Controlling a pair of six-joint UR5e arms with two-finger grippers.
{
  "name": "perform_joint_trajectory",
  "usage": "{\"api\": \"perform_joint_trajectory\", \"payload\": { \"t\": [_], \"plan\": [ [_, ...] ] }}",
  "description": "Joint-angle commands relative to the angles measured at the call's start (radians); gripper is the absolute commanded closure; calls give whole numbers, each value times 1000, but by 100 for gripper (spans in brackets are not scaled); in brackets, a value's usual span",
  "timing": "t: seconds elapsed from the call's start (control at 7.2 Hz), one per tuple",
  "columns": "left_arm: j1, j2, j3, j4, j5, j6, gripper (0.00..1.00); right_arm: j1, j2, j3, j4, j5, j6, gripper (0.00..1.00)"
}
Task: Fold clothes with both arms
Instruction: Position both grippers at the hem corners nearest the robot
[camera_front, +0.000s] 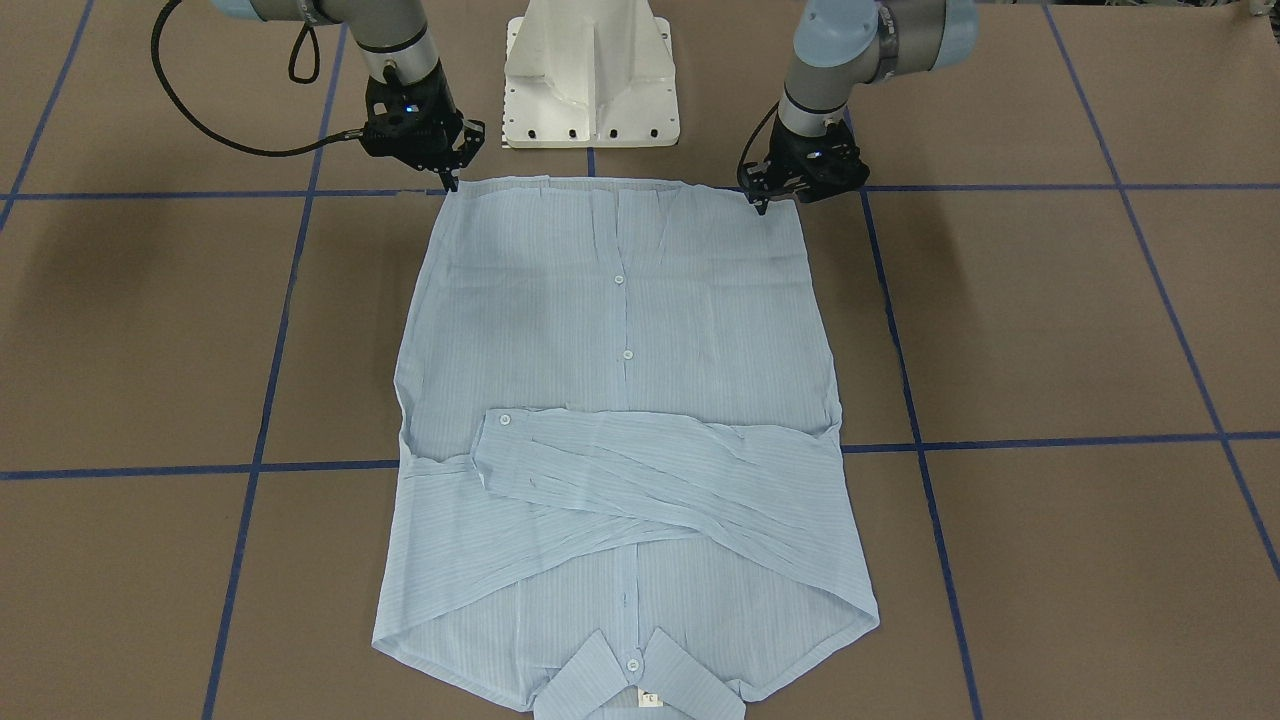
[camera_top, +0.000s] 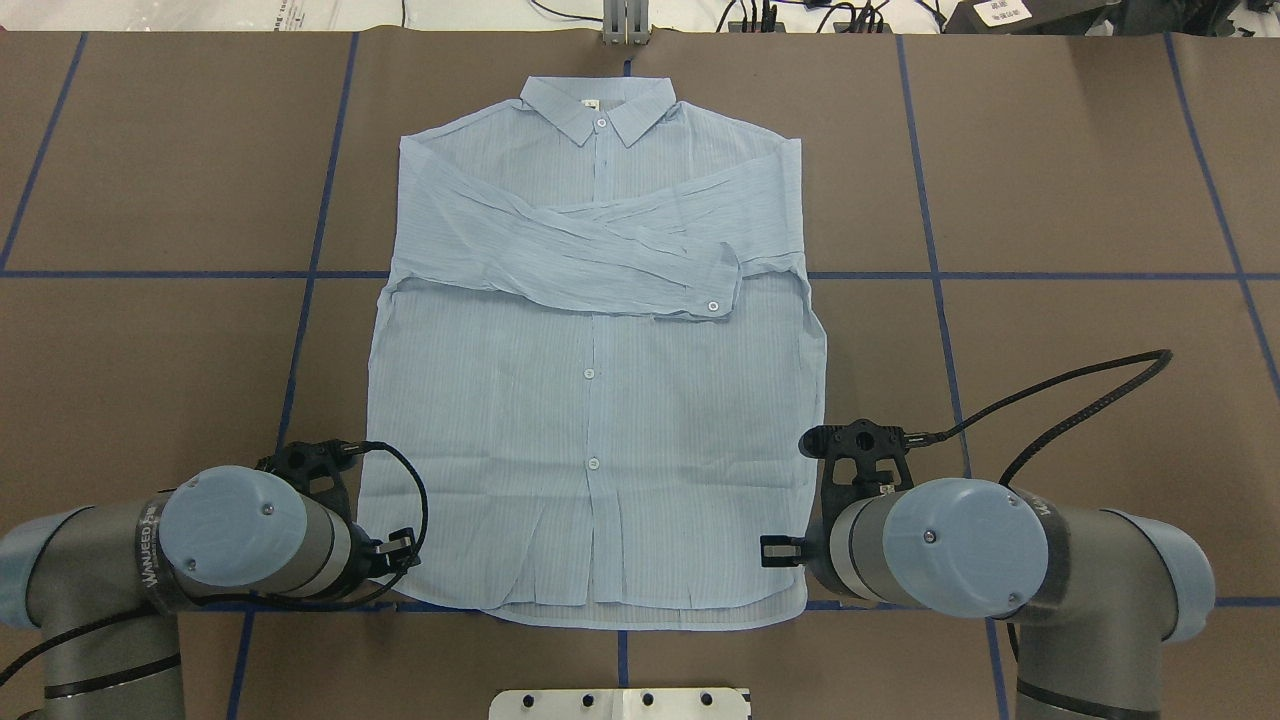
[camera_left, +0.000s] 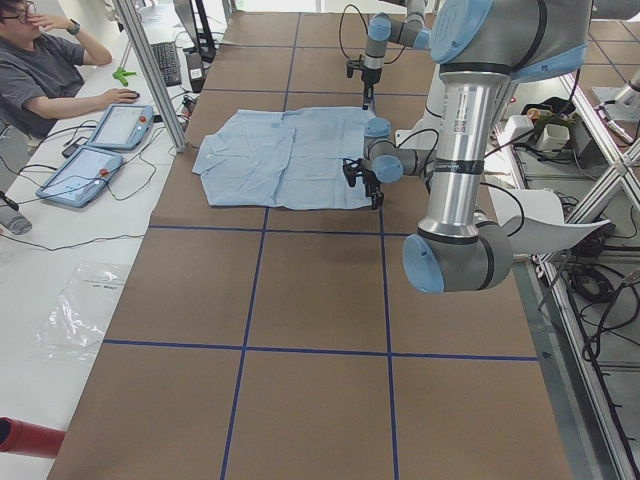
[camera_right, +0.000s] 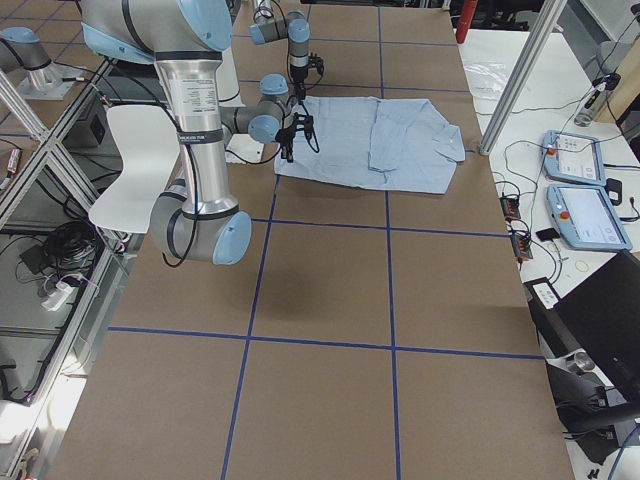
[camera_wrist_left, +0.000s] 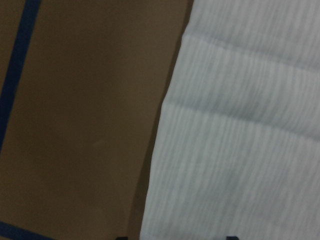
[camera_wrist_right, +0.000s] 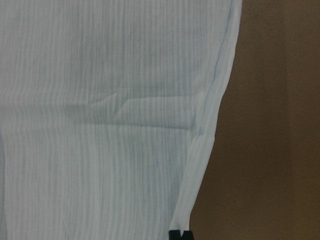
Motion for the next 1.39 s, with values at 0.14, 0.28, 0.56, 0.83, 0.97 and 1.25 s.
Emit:
{"api": "perform_joint_trajectory", "payload": {
  "t": [0.14, 0.28, 0.56, 0.83, 0.97, 1.25],
  "plan": [
    [-6, 2, 1, -1, 1, 0, 42, 2, -1, 0, 0, 0, 0, 100],
    [-16, 0, -1, 0, 1, 0, 44, 2, -1, 0, -2, 0, 0, 100],
    [-38, 0, 1, 0, 1, 1, 45, 3, -1, -2, 0, -2, 0, 100],
    [-38, 0, 10, 0, 1, 0, 47, 3, -3, -5, -2, -2, 0, 100],
    [-35, -1, 19, -1, 2, 0, 47, 3, -3, -5, -2, -3, 0, 100],
    [-30, -1, 19, -1, 1, 0, 48, 3, -3, -5, -2, -3, 0, 100]
  ]
}}
